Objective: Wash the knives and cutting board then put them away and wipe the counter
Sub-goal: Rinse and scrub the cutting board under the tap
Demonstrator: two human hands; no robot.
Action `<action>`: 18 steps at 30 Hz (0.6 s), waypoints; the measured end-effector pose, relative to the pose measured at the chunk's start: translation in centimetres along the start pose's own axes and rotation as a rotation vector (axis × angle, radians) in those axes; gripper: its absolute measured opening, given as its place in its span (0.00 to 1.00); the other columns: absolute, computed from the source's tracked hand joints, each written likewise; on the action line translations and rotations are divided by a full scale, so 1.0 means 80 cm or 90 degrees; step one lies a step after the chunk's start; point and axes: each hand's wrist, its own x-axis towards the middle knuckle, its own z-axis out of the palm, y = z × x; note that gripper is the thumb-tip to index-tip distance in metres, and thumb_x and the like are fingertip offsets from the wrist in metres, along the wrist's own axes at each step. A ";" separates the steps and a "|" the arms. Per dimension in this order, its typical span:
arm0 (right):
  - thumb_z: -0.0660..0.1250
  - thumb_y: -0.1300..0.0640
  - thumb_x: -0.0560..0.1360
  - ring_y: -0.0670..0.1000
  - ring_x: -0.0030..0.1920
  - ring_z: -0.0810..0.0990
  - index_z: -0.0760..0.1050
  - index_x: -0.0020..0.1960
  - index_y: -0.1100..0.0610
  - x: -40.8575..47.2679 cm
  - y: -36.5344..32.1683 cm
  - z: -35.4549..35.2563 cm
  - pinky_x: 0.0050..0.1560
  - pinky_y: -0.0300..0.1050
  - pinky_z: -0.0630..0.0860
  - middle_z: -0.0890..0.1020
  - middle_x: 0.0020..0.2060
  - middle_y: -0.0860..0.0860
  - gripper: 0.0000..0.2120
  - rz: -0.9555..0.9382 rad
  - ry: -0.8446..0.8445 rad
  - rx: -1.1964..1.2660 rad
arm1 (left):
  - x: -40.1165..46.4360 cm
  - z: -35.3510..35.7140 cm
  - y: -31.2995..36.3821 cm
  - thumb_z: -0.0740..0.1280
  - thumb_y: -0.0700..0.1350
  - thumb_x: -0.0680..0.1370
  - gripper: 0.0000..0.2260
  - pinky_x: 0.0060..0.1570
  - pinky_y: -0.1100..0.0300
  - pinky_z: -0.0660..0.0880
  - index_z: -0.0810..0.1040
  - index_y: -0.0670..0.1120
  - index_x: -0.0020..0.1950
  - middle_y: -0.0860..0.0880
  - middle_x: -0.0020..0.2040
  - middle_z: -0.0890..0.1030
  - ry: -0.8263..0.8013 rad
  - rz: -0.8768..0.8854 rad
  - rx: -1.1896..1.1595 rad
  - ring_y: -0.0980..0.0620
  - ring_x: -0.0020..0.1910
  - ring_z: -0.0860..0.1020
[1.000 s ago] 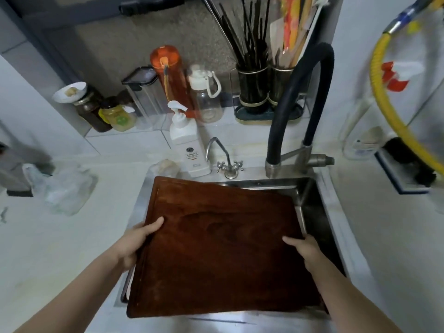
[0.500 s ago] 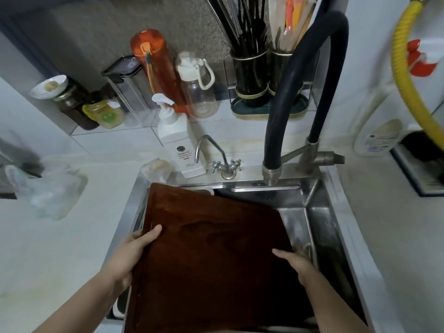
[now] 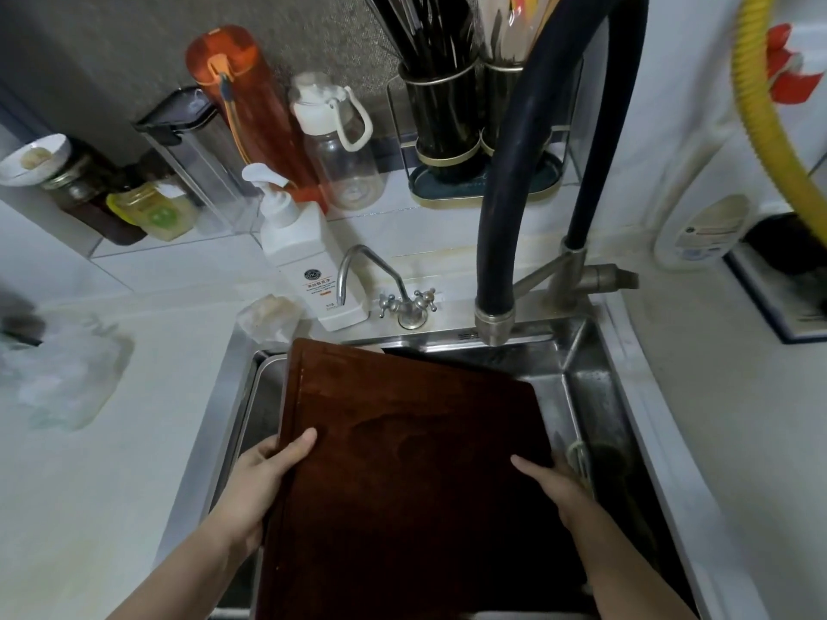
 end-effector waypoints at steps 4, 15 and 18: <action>0.73 0.57 0.70 0.61 0.61 0.75 0.62 0.73 0.59 -0.008 -0.008 -0.001 0.62 0.54 0.73 0.73 0.65 0.59 0.36 0.001 0.019 -0.022 | 0.002 0.001 -0.002 0.69 0.44 0.74 0.14 0.39 0.54 0.82 0.79 0.37 0.55 0.38 0.46 0.84 -0.006 -0.006 0.000 0.41 0.44 0.84; 0.64 0.62 0.76 0.53 0.36 0.77 0.70 0.55 0.62 -0.075 -0.177 -0.044 0.41 0.46 0.73 0.77 0.38 0.57 0.08 -0.301 0.117 0.115 | 0.002 0.004 -0.010 0.69 0.41 0.76 0.05 0.26 0.62 0.79 0.77 0.40 0.49 0.45 0.33 0.84 0.019 -0.004 -0.011 0.50 0.30 0.83; 0.63 0.63 0.76 0.52 0.36 0.75 0.63 0.55 0.58 -0.092 -0.217 -0.058 0.40 0.44 0.73 0.76 0.42 0.57 0.12 -0.352 0.172 0.160 | 0.009 0.004 -0.012 0.69 0.42 0.75 0.10 0.33 0.58 0.81 0.78 0.39 0.54 0.41 0.43 0.85 0.005 -0.006 0.000 0.45 0.38 0.83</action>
